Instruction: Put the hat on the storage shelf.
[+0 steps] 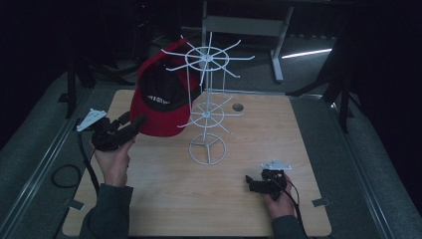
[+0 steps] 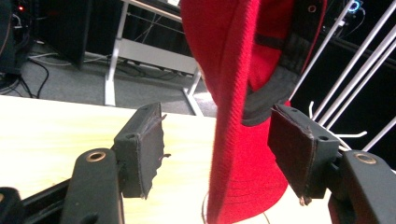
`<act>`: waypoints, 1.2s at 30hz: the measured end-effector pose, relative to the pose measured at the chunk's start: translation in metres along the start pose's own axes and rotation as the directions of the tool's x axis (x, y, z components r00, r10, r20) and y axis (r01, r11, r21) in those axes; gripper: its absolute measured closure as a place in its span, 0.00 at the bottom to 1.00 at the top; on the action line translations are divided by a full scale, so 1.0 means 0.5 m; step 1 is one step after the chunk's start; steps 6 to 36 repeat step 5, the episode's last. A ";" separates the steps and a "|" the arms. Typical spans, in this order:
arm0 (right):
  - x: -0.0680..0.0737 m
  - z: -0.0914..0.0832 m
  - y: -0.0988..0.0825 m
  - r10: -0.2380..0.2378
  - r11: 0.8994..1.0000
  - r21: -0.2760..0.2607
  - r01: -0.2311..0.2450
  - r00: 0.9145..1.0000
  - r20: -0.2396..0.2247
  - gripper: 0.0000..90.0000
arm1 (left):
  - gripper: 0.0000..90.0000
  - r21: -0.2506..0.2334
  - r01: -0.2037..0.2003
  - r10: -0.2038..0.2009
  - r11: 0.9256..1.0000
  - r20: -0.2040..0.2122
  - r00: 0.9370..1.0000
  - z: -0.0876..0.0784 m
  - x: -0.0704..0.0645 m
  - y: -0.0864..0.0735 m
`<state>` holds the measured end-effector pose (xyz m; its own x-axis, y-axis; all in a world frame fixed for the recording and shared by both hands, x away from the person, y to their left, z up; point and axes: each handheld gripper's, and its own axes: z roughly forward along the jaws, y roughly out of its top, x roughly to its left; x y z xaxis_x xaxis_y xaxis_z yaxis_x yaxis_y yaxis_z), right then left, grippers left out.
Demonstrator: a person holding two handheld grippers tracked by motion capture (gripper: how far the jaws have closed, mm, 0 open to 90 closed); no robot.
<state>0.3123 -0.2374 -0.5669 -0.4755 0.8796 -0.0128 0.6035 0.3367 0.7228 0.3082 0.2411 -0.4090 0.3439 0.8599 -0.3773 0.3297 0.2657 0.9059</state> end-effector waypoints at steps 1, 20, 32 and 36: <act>0.000 0.000 0.000 0.000 1.000 0.000 0.000 1.000 0.000 0.15 | 0.40 -0.002 0.001 -0.001 1.000 -0.002 1.000 -0.001 0.002 0.000; 0.000 0.000 0.000 0.000 1.000 0.000 0.000 1.000 0.000 0.15 | 0.39 -0.003 0.007 -0.007 1.000 -0.004 1.000 -0.006 0.008 0.001; 0.000 0.000 0.000 0.000 1.000 0.000 0.000 1.000 0.000 0.15 | 0.39 -0.003 0.007 -0.007 1.000 -0.004 1.000 -0.006 0.008 0.001; 0.000 0.000 0.000 0.000 1.000 0.000 0.000 1.000 0.000 0.15 | 0.39 -0.003 0.007 -0.007 1.000 -0.004 1.000 -0.006 0.008 0.001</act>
